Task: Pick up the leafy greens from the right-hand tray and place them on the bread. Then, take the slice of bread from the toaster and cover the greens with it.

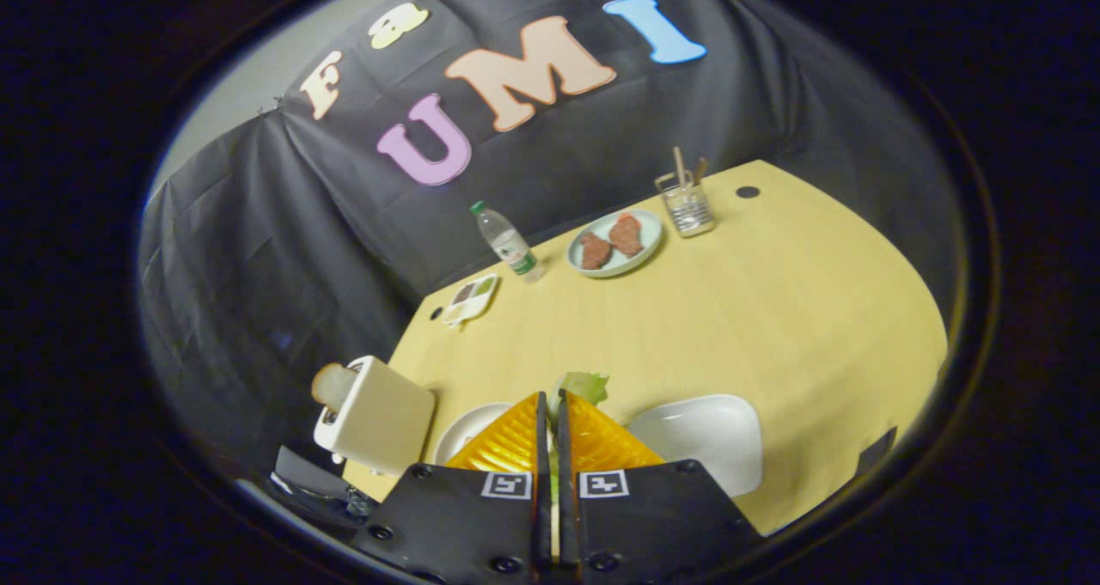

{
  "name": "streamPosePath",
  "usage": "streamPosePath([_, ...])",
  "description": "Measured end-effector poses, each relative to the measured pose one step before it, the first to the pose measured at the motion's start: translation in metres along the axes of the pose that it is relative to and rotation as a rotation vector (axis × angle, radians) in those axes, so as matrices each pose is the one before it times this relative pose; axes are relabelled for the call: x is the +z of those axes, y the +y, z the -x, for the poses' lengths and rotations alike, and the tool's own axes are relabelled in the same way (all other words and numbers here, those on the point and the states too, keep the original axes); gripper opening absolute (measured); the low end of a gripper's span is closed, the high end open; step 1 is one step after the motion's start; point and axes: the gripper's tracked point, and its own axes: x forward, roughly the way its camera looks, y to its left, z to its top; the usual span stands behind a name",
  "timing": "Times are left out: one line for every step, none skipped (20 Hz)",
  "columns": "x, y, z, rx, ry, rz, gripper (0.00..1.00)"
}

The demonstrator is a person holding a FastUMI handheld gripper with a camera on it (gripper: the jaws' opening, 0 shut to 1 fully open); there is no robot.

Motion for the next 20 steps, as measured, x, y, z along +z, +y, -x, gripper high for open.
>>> streamPosePath([-0.0046,0.01803,-0.00489,0.03348,0.0113,0.00217,0.07])
streamPosePath([-0.00553,0.01862,-0.00659,0.03502,0.01415,0.00548,0.07])
streamPosePath([-0.00506,0.01244,-0.00474,0.02108,0.01348,0.00646,0.07])
streamPosePath([-0.00675,0.0126,-0.00691,0.01837,0.01701,0.00808,0.07])
streamPosePath([-0.00578,0.01208,-0.00579,0.01783,0.0162,0.00566,0.07])
streamPosePath([-0.00639,0.01141,-0.00679,0.01566,0.01358,0.00439,0.07])
streamPosePath([-0.00722,0.01043,-0.00682,0.0122,0.01602,0.00695,0.06])
streamPosePath([-0.00889,0.01096,-0.00538,0.01294,0.01689,0.00871,0.06])
streamPosePath([-0.00706,0.00961,-0.00658,0.01151,0.01656,0.00878,0.06])
streamPosePath([-0.00742,0.00794,-0.00539,0.00726,0.01567,0.00741,0.06])
streamPosePath([-0.00702,0.00508,-0.00432,-0.00047,0.01119,0.00542,0.06])
streamPosePath([-0.00477,-0.00026,-0.00638,-0.01642,0.00737,0.00307,0.06])
streamPosePath([-0.00261,-0.00305,-0.00625,-0.02401,0.00498,0.00205,0.07])
streamPosePath([-0.00316,-0.00519,-0.00593,-0.02724,0.00403,-0.00138,0.07])
streamPosePath([-0.0041,-0.00766,-0.00582,-0.0353,0.00478,-0.00059,0.07])
streamPosePath([-0.00703,-0.01011,-0.00346,-0.04171,0.013,0.00069,0.07])
streamPosePath([-0.00719,-0.01109,-0.0058,-0.04717,0.01329,0.00232,0.07])
streamPosePath([-0.00449,-0.01033,-0.0046,-0.03737,0.00701,0.00373,0.07])
streamPosePath([-0.00549,-0.01091,-0.0047,-0.0403,0.00962,0.00342,0.07])
streamPosePath([-0.00675,-0.00761,-0.00271,-0.03035,0.01219,-0.00213,0.07])
